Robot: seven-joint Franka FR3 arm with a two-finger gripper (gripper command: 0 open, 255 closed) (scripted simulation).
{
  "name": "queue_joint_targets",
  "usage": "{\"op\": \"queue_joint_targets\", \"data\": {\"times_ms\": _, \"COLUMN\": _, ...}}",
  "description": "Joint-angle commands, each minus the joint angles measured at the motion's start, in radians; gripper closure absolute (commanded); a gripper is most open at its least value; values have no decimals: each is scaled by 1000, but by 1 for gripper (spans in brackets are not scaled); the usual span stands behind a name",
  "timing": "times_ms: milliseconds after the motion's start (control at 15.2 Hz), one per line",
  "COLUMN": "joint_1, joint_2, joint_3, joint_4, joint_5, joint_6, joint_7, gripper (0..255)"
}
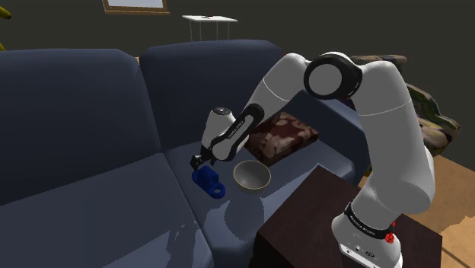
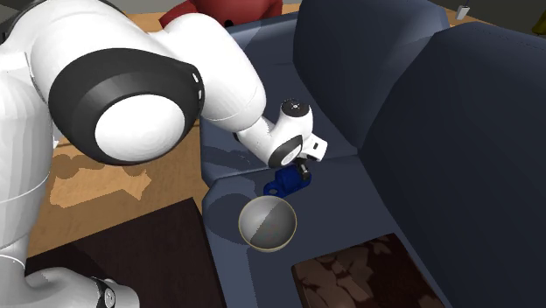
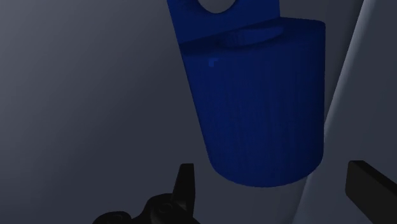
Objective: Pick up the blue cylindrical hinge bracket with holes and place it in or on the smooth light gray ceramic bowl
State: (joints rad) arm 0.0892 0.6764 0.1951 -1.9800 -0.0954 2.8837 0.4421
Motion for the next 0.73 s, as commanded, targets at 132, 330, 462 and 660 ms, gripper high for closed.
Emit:
{"op": "queue_joint_targets", "data": {"times_ms": 132, "joint_1": 11, "joint_2": 37, "joint_3": -9, "joint_4": 24, "joint_5": -5, "joint_6": 14, "joint_7": 4, "gripper": 0}}
{"op": "queue_joint_targets", "data": {"times_ms": 330, "joint_1": 11, "joint_2": 37, "joint_3": -9, "joint_4": 24, "joint_5": -5, "joint_6": 14, "joint_7": 4, "gripper": 0}}
{"op": "queue_joint_targets", "data": {"times_ms": 462, "joint_1": 11, "joint_2": 37, "joint_3": -9, "joint_4": 24, "joint_5": -5, "joint_6": 14, "joint_7": 4, "gripper": 0}}
{"op": "queue_joint_targets", "data": {"times_ms": 660, "joint_1": 11, "joint_2": 37, "joint_3": -9, "joint_4": 24, "joint_5": -5, "joint_6": 14, "joint_7": 4, "gripper": 255}}
